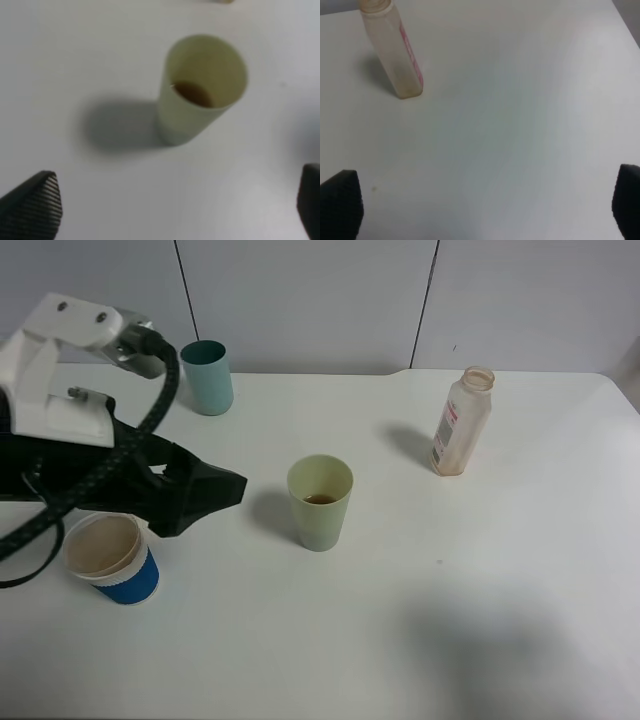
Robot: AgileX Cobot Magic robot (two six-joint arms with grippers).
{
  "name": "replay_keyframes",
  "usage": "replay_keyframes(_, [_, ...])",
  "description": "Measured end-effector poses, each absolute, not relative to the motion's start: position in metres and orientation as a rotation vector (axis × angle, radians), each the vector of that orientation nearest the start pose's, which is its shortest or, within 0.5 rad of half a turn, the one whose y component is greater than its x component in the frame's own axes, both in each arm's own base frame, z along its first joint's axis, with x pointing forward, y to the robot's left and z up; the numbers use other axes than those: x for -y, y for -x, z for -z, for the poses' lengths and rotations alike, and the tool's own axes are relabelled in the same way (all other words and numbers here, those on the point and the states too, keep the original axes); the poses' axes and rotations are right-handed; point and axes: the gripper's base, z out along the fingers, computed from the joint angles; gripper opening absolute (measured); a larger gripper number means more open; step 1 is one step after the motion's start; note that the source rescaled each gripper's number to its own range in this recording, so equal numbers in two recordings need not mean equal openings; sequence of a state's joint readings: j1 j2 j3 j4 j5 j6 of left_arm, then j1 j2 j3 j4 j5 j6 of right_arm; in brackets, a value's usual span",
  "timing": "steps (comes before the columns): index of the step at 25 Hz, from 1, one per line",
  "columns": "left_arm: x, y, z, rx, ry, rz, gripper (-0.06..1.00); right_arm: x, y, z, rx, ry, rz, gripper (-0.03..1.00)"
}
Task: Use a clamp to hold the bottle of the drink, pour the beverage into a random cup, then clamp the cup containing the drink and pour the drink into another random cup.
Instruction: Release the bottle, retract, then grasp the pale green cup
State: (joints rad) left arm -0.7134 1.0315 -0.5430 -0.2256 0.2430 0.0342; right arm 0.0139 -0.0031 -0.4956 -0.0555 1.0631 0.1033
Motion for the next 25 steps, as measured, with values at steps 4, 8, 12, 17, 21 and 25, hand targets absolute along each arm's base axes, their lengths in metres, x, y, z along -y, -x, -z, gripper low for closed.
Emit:
replay_keyframes(4, [0.147, -0.151, -0.247, -2.171, -0.624, 0.577, 0.81, 0.004, 0.005, -0.276, -2.044, -0.094, -0.007, 1.00])
replay_keyframes(8, [0.162, -0.154, -0.235, -2.179, -0.661, 0.585, 0.79, 0.004, 0.005, -0.276, -2.044, -0.094, -0.007, 1.00])
replay_keyframes(12, [0.179, -0.151, -0.223, -2.180, -0.697, 0.615, 0.78, 0.004, 0.005, -0.276, -2.044, -0.094, -0.007, 1.00])
replay_keyframes(17, [0.188, -0.148, -0.212, -2.214, -0.717, 0.625, 0.78, 0.004, 0.005, -0.276, -2.044, -0.094, -0.007, 1.00])
replay_keyframes(21, [0.193, -0.151, -0.202, -2.237, -0.716, 0.613, 0.78, 0.004, 0.005, -0.276, -2.044, -0.094, -0.007, 1.00])
replay_keyframes(25, [0.197, -0.155, -0.192, -2.256, -0.718, 0.594, 0.78, 0.004, 0.005, -0.276, -2.044, -0.094, -0.007, 1.00])
